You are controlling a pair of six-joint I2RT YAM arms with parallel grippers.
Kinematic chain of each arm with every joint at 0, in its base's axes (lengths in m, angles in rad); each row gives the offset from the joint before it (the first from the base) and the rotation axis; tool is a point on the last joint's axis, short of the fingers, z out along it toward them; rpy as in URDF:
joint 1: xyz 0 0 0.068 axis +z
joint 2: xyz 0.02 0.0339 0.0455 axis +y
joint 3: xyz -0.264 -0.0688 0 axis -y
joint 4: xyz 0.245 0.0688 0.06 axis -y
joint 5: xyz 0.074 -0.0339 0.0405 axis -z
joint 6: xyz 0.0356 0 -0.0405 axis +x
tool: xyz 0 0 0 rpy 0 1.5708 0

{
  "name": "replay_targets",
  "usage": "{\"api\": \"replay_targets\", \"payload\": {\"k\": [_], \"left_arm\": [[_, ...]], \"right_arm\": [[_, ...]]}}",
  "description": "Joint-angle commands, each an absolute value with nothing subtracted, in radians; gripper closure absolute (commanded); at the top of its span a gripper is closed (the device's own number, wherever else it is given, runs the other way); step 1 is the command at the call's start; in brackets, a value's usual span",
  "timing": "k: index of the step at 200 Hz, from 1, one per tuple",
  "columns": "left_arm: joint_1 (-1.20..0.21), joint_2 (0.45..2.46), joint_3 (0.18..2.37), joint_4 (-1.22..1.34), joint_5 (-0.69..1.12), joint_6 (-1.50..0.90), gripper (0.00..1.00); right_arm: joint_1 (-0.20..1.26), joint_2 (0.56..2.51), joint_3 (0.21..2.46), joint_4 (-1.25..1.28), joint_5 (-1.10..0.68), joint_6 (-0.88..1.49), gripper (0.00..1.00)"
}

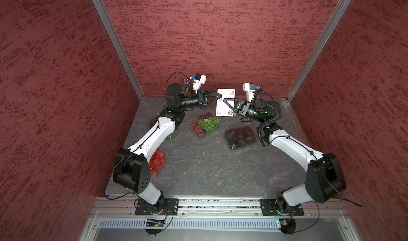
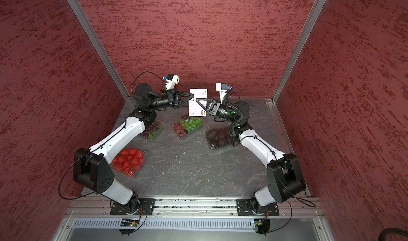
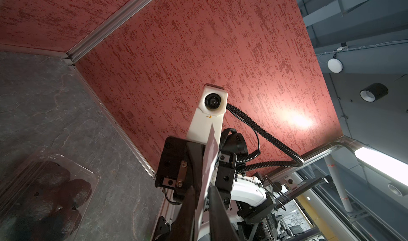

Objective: Label fruit boxes
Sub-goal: Adjust the label sticker.

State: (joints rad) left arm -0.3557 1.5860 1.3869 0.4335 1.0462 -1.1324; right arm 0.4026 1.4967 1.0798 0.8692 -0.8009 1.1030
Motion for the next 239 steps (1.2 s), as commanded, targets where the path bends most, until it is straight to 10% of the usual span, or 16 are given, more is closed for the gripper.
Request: {"api": "replay_targets", "payload": {"k": [1, 101, 158, 239], "left_arm": [[-0.347, 1.59, 1.376, 0.506, 1.039, -1.158, 0.89], [-0.359, 1.569, 1.337, 0.486, 1.046, -1.129, 0.82], [-0.362, 1.562, 1.342, 0.508, 1.029, -1.147, 1.0], [-0.371, 1.582, 1.318, 0.7, 1.056, -1.282, 1.0]], "right_arm": [[0.408, 1.482, 1.079, 0.912, -0.807, 1.117, 1.0], [0.406, 1.468, 1.075, 0.905, -0.775, 1.115, 1.0], [0.408, 1.472, 1.072, 0.92, -0.791, 1.129, 1.0], [0.408, 1.474, 1.061, 0.934, -0.788, 1.137, 1.0]]}}
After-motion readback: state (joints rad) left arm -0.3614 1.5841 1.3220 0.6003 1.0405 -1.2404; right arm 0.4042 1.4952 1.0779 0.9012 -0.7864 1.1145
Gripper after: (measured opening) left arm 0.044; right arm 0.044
